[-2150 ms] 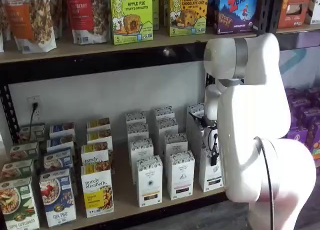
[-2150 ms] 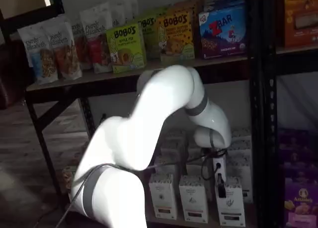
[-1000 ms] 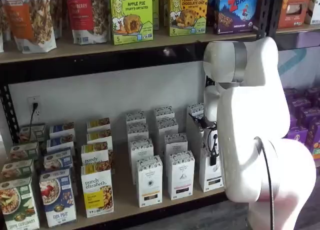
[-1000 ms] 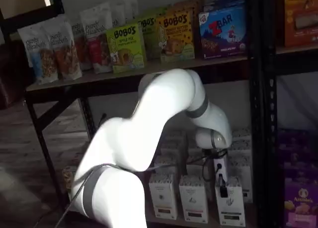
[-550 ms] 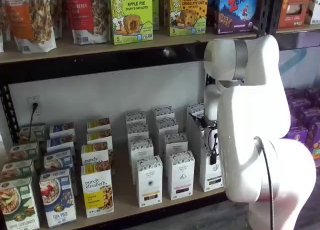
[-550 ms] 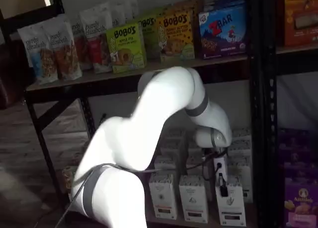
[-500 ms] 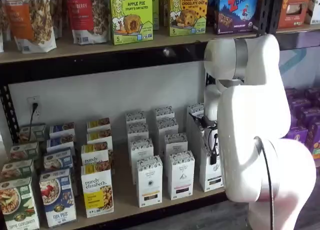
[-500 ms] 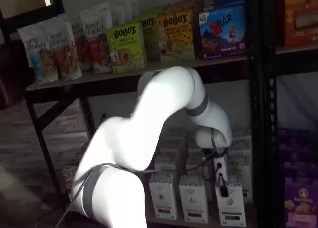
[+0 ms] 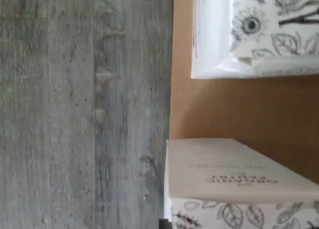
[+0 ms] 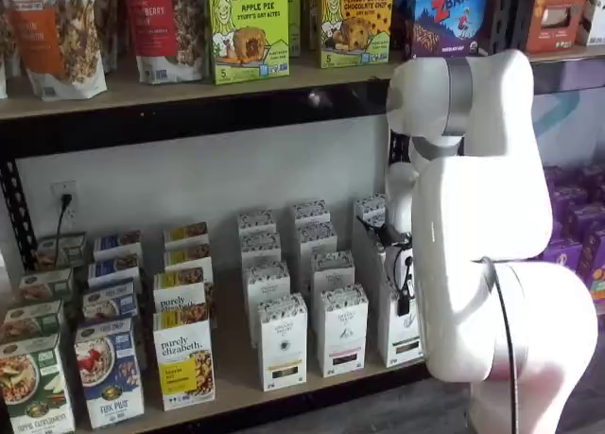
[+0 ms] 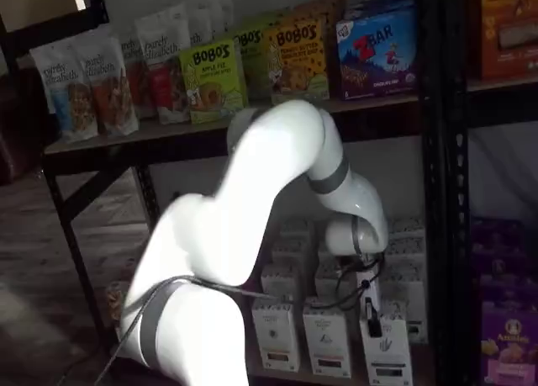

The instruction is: Pick up the white box with a green strip in the middle, on the bottom shelf, the sixth box from the left

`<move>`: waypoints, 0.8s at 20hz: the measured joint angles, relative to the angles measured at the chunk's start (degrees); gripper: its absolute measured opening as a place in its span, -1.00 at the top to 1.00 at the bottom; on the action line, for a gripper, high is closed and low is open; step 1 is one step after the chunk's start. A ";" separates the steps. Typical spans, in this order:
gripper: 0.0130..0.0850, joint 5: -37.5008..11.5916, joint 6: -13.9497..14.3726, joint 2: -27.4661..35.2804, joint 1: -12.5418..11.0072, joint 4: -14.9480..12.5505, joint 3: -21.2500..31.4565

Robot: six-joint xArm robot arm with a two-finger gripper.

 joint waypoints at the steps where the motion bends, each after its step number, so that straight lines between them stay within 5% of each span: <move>1: -0.11 -0.23 0.07 -0.54 0.06 0.03 0.88; 16: -0.11 -4.36 5.36 -14.03 1.56 -3.60 19.98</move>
